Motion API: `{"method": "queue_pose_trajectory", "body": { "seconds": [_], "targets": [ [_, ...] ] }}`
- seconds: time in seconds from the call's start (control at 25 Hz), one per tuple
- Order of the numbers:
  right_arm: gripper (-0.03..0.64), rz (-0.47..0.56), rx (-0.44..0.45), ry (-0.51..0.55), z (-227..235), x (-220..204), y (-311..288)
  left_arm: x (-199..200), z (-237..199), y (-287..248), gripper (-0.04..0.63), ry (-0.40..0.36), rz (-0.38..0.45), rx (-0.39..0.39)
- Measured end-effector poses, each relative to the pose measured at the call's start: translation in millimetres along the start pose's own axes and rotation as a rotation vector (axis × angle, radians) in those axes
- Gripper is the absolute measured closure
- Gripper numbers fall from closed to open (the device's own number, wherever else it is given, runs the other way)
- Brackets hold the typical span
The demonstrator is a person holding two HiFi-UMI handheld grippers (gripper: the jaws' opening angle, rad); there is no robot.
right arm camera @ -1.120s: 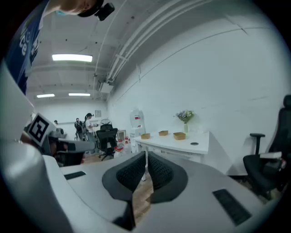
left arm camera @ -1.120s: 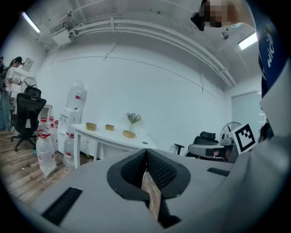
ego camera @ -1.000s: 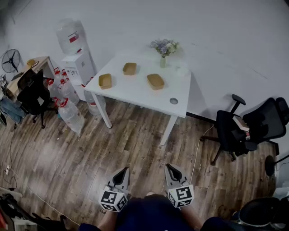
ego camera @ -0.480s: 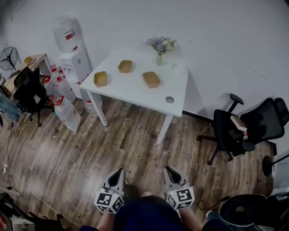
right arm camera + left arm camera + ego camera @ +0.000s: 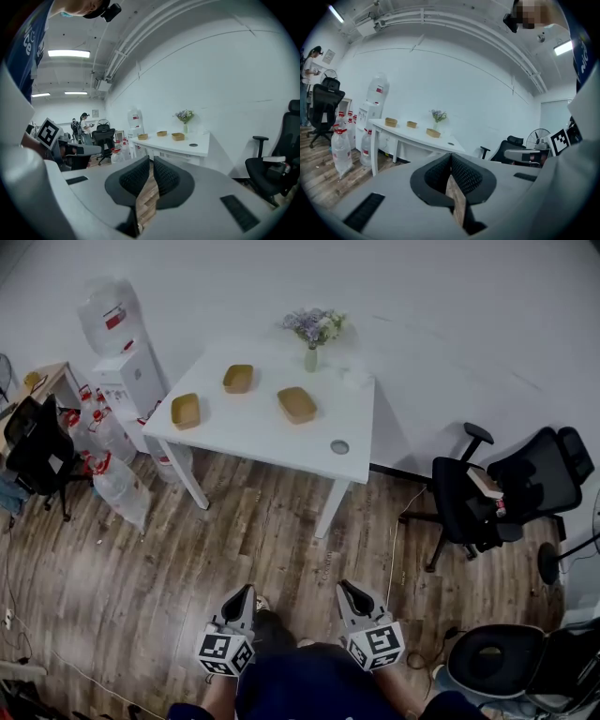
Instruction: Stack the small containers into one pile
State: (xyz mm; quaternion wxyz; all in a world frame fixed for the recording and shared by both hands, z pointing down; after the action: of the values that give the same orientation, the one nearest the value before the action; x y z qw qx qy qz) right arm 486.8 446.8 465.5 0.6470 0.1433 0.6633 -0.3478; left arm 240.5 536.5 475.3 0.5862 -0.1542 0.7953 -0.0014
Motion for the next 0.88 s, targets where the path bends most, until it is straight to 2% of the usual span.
{"method": "queue_pose_trajectory", "body": {
  "seconds": [0.12, 0.36, 0.68, 0.88],
  "targets": [
    [0.56, -0.006, -0.014, 0.003, -2, 8, -24, 14, -16, -27, 0.575, -0.022, 0.012, -0.051],
    [0.56, -0.025, -0.058, -0.01, -11, 26, -83, 39, -51, -83, 0.575, -0.031, -0.015, -0.186],
    [0.56, -0.003, -0.141, -0.071, -29, 45, -152, 80, -122, -127, 0.575, -0.062, -0.032, -0.284],
    [0.56, -0.008, -0.166, -0.101, -47, 45, -181, 88, -152, -136, 0.575, -0.078, -0.064, -0.326]
  ]
}}
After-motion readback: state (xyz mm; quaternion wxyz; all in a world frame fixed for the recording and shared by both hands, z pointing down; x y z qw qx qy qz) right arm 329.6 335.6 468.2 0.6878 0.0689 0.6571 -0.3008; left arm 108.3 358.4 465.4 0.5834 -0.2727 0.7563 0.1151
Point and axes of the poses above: the fingertips, and each gripper's own axes: y backward along the fingers, z to its right, x out of its top, the point moved 8 cm from there along y, backward along the fingers, and after that the axes turned 7 degrees about -x, right-handed, at the moved point
